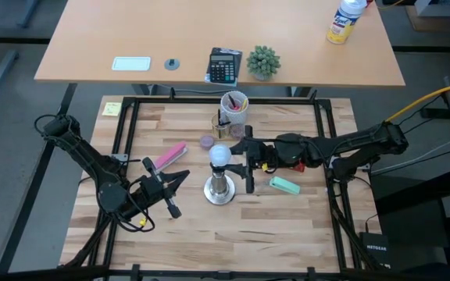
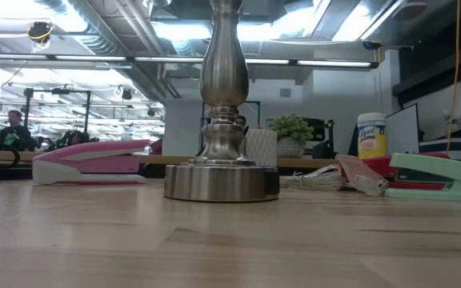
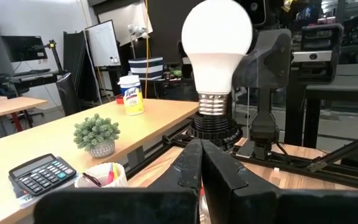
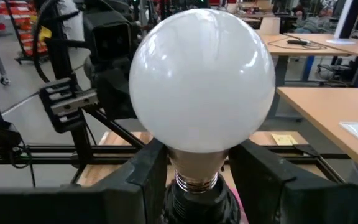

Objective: Screw lightbulb
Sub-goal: Insert the lightbulb into the lamp socket

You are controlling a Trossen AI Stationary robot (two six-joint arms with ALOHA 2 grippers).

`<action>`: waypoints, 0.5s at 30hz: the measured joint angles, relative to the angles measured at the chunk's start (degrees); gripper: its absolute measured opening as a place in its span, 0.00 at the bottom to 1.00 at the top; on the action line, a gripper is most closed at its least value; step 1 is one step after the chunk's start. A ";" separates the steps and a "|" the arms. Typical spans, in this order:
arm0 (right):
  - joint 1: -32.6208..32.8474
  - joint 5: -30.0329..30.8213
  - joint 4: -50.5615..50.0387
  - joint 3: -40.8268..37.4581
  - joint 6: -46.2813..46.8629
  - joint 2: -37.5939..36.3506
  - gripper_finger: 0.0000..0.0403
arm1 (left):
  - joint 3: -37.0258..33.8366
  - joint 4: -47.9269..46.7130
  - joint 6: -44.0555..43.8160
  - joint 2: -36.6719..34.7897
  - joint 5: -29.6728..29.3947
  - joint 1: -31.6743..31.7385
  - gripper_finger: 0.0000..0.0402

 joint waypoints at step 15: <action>0.00 0.56 -2.80 0.00 0.04 0.11 0.40 | 0.00 2.44 1.12 0.00 4.68 0.70 0.00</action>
